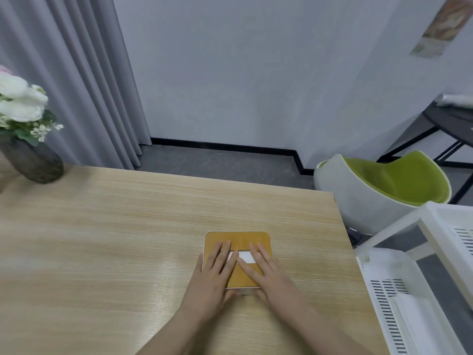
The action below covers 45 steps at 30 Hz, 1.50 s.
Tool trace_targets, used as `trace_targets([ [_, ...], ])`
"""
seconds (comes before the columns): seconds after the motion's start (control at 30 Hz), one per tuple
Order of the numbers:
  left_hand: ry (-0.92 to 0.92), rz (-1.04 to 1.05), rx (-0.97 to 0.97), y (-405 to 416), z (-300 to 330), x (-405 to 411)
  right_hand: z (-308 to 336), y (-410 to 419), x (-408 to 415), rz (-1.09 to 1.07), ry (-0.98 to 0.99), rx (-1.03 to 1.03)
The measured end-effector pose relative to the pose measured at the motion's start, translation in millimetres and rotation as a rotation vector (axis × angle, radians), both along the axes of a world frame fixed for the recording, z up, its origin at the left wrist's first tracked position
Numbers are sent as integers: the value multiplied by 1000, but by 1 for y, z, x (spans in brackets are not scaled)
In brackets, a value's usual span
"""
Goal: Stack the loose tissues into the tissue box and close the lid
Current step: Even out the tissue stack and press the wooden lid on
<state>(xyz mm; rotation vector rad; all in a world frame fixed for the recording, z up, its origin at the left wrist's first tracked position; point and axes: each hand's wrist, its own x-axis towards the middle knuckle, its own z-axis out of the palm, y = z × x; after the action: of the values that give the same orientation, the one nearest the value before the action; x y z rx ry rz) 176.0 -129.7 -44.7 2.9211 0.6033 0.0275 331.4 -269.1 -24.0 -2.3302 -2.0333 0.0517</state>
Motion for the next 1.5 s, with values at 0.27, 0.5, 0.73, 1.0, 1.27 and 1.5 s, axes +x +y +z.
trace_targets([
  [0.27,2,-172,123,18,-5,1,-18,-3,-15,-100,-32,33],
  [0.5,-31,-202,91,26,-9,2,-12,1,-13,-127,-18,-5],
  [0.73,-26,-166,32,19,-6,1,-18,0,-6,-111,-19,-48],
  [1.0,-40,-137,68,15,-4,1,-8,2,-4,-94,3,-52],
  [1.27,-101,-73,112,11,2,-3,3,-2,-8,-121,-27,-23],
  [1.5,-99,-28,85,12,-5,-20,3,-6,-9,-149,-30,-35],
])
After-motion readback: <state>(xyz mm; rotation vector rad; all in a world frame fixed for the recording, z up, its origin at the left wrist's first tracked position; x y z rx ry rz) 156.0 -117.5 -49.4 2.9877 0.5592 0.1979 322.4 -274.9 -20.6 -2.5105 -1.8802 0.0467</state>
